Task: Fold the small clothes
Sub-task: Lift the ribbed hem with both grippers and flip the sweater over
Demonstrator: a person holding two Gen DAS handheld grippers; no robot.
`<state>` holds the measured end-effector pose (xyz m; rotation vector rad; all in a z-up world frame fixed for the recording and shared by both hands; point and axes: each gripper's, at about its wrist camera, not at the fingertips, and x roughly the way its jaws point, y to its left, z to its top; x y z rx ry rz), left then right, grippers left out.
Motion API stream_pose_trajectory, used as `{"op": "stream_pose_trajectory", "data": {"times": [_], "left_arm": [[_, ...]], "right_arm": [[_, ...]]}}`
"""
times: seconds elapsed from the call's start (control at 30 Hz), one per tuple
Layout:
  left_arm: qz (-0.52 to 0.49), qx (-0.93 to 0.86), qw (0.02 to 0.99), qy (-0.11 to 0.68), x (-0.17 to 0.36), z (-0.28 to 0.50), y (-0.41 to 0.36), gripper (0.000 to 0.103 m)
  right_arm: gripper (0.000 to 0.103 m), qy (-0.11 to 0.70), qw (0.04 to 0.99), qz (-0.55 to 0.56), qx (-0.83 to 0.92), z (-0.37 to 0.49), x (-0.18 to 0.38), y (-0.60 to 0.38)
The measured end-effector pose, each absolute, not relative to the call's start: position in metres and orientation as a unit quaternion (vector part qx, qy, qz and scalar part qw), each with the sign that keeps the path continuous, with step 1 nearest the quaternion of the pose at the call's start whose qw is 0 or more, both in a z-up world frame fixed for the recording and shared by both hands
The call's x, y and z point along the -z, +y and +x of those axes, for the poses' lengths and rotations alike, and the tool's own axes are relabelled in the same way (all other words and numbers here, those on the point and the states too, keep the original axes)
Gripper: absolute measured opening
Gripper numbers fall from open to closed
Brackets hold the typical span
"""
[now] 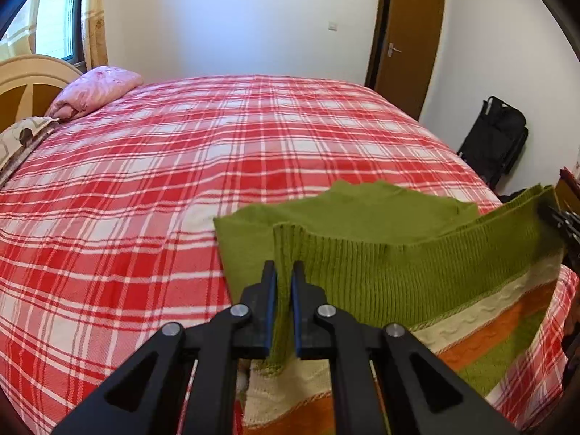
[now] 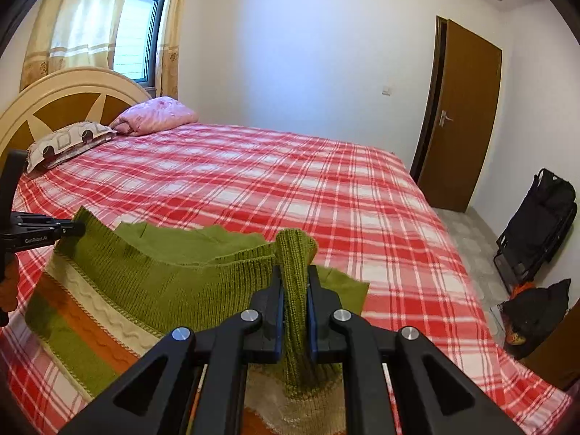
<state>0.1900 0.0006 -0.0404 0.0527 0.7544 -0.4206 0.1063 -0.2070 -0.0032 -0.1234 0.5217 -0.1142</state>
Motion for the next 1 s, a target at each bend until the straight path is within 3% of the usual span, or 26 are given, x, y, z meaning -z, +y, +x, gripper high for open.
{"op": "stream_pose_trajectory", "data": {"times": [0.17, 0.33, 0.53, 0.67, 0.8, 0.87, 0.9, 0.93, 1.0], "left_arm": [[-0.004, 0.181, 0.915, 0.36, 0.026, 0.225, -0.001, 0.008], [-0.024, 0.147, 0.922, 0.356, 0.025, 0.266, -0.01, 0.008], [0.013, 0.096, 0.921, 0.377, 0.071, 0.305, -0.041, 0.008], [0.033, 0.069, 0.905, 0.418, 0.114, 0.321, -0.047, 0.009], [0.048, 0.065, 0.906, 0.416, 0.11, 0.321, -0.052, 0.018], [0.055, 0.055, 0.905, 0.419, 0.11, 0.323, -0.054, 0.026], [0.059, 0.051, 0.904, 0.42, 0.109, 0.322, -0.054, 0.035], [0.061, 0.048, 0.902, 0.424, 0.107, 0.322, -0.052, 0.043], [0.054, 0.056, 0.899, 0.431, 0.099, 0.318, -0.044, 0.048]], "right_arm": [[0.01, 0.242, 0.963, -0.085, 0.076, 0.148, -0.006, -0.22], [0.01, 0.249, 0.958, -0.088, 0.11, 0.197, 0.023, -0.237], [0.01, 0.317, 0.935, -0.089, 0.131, 0.244, 0.102, -0.252], [0.01, 0.374, 0.915, -0.079, 0.129, 0.261, 0.117, -0.261], [0.013, 0.404, 0.901, -0.088, 0.132, 0.267, 0.124, -0.258], [0.014, 0.407, 0.9, -0.09, 0.127, 0.264, 0.122, -0.257], [0.014, 0.406, 0.903, -0.079, 0.119, 0.258, 0.115, -0.259], [0.014, 0.389, 0.912, -0.061, 0.117, 0.248, 0.104, -0.262], [0.015, 0.341, 0.93, -0.031, 0.135, 0.228, 0.08, -0.267]]}}
